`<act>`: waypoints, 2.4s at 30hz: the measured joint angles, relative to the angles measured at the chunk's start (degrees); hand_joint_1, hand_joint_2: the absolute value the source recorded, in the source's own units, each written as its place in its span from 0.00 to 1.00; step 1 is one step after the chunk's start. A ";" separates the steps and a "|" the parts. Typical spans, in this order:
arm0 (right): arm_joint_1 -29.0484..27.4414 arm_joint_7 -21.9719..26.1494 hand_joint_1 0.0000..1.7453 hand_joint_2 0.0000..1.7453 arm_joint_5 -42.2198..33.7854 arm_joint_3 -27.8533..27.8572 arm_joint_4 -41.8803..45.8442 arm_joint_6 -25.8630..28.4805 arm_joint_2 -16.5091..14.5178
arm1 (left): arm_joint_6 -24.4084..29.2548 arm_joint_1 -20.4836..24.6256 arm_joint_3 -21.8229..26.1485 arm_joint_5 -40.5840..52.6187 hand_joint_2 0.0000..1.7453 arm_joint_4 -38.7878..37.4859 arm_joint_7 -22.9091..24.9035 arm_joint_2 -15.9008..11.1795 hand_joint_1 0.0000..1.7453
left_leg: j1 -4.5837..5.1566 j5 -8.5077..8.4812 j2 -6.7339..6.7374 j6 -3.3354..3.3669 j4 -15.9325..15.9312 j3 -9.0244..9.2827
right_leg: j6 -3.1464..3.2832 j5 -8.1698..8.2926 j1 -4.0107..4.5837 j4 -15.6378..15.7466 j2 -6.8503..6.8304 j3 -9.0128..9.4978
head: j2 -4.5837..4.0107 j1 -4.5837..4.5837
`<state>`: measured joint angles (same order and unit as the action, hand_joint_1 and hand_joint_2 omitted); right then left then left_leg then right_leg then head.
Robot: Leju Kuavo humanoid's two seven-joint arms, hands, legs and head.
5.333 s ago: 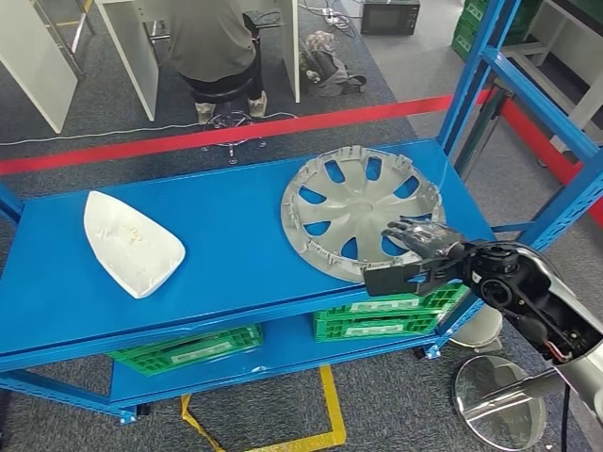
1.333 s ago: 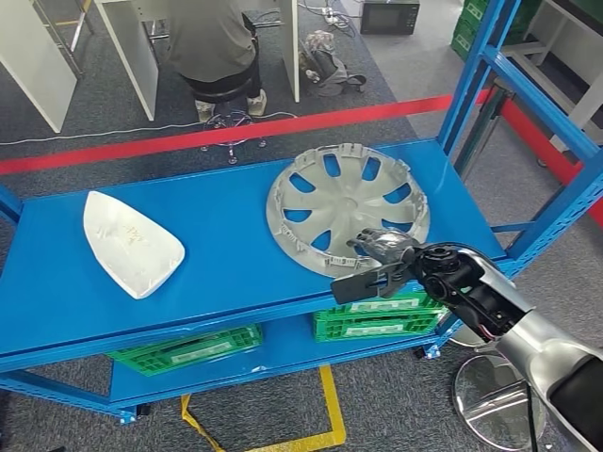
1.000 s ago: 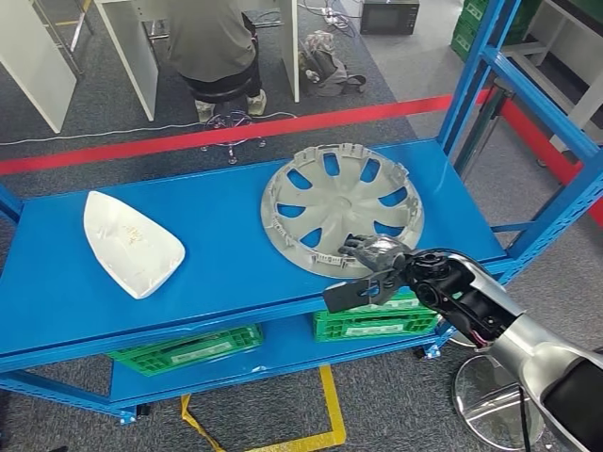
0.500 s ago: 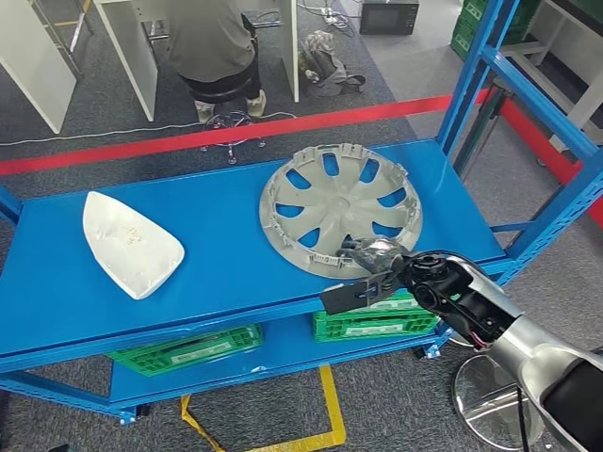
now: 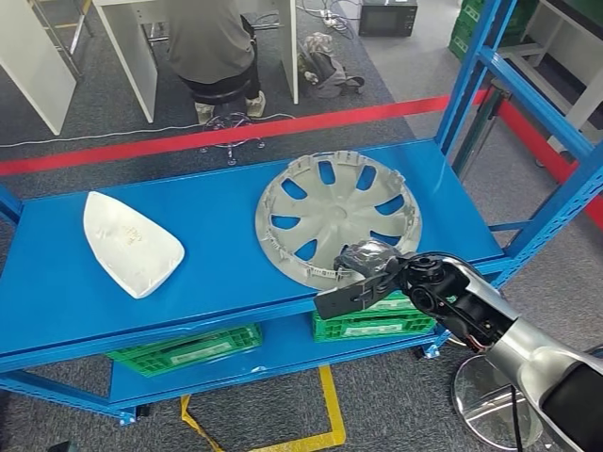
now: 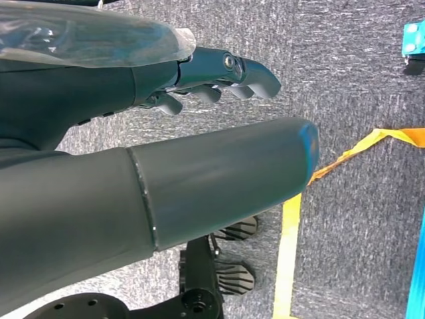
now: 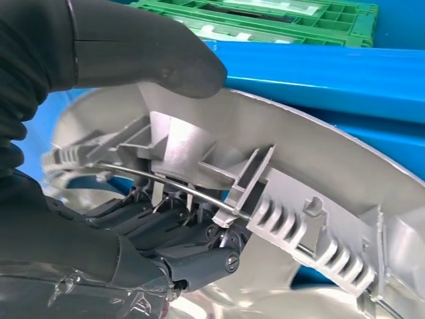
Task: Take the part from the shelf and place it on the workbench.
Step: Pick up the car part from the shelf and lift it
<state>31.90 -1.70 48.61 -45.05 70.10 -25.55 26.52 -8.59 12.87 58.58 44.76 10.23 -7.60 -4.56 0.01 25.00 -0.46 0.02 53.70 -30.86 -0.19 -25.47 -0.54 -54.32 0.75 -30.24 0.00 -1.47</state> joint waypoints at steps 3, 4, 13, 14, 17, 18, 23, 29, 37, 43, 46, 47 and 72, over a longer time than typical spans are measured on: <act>-0.10 -0.09 1.00 1.00 -0.08 0.00 0.97 -0.51 -0.07 | 0.00 0.02 0.00 0.00 0.00 0.00 0.00 0.03 0.00 | 0.00 0.01 0.00 0.00 0.00 -0.03 | -0.01 -0.01 0.00 0.00 0.01 -0.02 | 0.00 0.00; -0.10 -0.18 1.00 1.00 -0.14 0.00 1.35 -0.79 -0.09 | 0.00 0.03 0.00 0.00 0.00 0.00 -0.01 0.03 0.00 | 0.00 0.01 0.00 0.00 0.00 -0.05 | -0.01 -0.01 0.00 0.00 0.02 -0.04 | 0.00 0.00; 0.24 -0.69 1.00 1.00 -0.39 0.02 4.14 -1.78 -0.46 | -0.01 0.03 0.05 -0.31 0.00 0.00 -0.04 0.04 0.00 | 0.00 0.01 -0.02 0.00 0.00 -0.21 | -0.02 -0.02 0.00 0.00 0.00 -0.16 | 0.00 0.00; 0.51 -0.72 1.00 1.00 -0.65 0.04 4.55 -1.85 -0.56 | -0.03 0.00 0.10 -0.39 0.00 0.00 -0.07 0.04 0.00 | 0.00 0.01 -0.02 0.00 0.00 -0.23 | -0.02 -0.02 0.00 0.00 0.00 -0.17 | 0.00 0.00; 1.83 -0.85 1.00 1.00 -1.77 0.26 5.92 -1.83 -0.93 | -0.12 -0.13 0.28 -0.62 0.00 0.00 -0.25 0.03 0.00 | 0.00 0.01 -0.02 0.00 0.00 -0.24 | -0.02 -0.02 0.00 -0.01 0.00 -0.19 | 0.00 0.01; 2.41 -0.95 1.00 1.00 -2.16 0.41 6.43 -1.78 -1.07 | -0.14 -0.20 0.37 -0.68 0.00 0.00 -0.33 0.03 0.00 | 0.00 0.01 -0.02 0.00 0.00 -0.24 | -0.02 -0.02 0.00 -0.01 0.00 -0.20 | 0.00 0.00; 5.78 -2.20 1.00 1.00 -5.40 2.34 9.27 -0.91 -1.77 | -0.20 -0.60 1.09 -0.86 0.00 0.00 -0.61 -0.03 0.00 | 0.00 0.01 -0.03 0.00 0.00 -0.26 | -0.02 -0.02 0.00 -0.01 -0.01 -0.22 | 0.00 -0.01; 10.26 -3.16 1.00 1.00 -11.14 6.66 11.64 1.04 -2.52 | -0.16 -1.12 1.58 -1.23 0.00 0.00 -0.79 -0.05 0.00 | 0.01 0.01 -0.05 0.00 0.00 -0.28 | -0.02 -0.02 0.00 0.00 -0.06 -0.22 | 0.00 -0.01; 13.32 -3.26 1.00 1.00 -18.30 11.10 12.02 4.32 -3.19 | 0.01 -1.68 2.13 -1.40 0.00 0.00 -1.13 -0.05 0.00 | 0.01 0.01 -0.09 0.00 0.01 -0.29 | -0.02 -0.02 0.00 0.01 -0.08 -0.22 | 0.00 -0.03; 14.17 -3.21 1.00 1.00 -26.11 13.87 11.37 8.22 -3.69 | 0.23 -1.83 2.71 -1.40 0.00 0.00 -1.35 -0.05 0.00 | 0.01 0.01 -0.11 0.00 0.01 -0.31 | -0.02 -0.02 0.00 0.00 -0.09 -0.23 | 0.00 -0.02; 15.05 -2.78 1.00 1.00 -30.38 15.71 10.34 10.35 -3.98 | 0.38 -1.96 2.82 -1.40 0.00 0.00 -1.69 -0.04 0.00 | 0.00 0.01 -0.13 0.00 0.01 -0.32 | -0.02 -0.02 0.00 0.00 -0.14 -0.23 | 0.00 -0.02; 15.34 -2.67 1.00 1.00 -31.27 16.24 10.00 10.75 -4.05 | 0.49 -2.01 2.84 -1.39 0.00 0.00 -1.80 -0.04 0.00 | 0.00 0.01 -0.14 0.00 0.01 -0.32 | -0.02 -0.02 0.00 0.00 -0.14 -0.23 | 0.00 -0.02; 15.82 -3.07 1.00 1.00 -57.75 21.12 5.49 9.39 -5.93 | 2.18 -2.15 2.96 -0.16 0.00 0.00 -4.44 -0.03 0.00 | 0.00 0.01 -0.16 0.00 0.01 -0.37 | -0.03 -0.03 0.00 0.01 -0.16 -0.27 | 0.00 -0.03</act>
<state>47.73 -4.77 -9.14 -23.93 75.59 -16.15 20.59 -6.41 10.71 61.54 44.60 10.23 -12.04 -4.59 0.01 25.01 -0.62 0.02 53.71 -31.22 -0.22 -25.50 -0.54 -54.31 0.59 -30.52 0.00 -1.50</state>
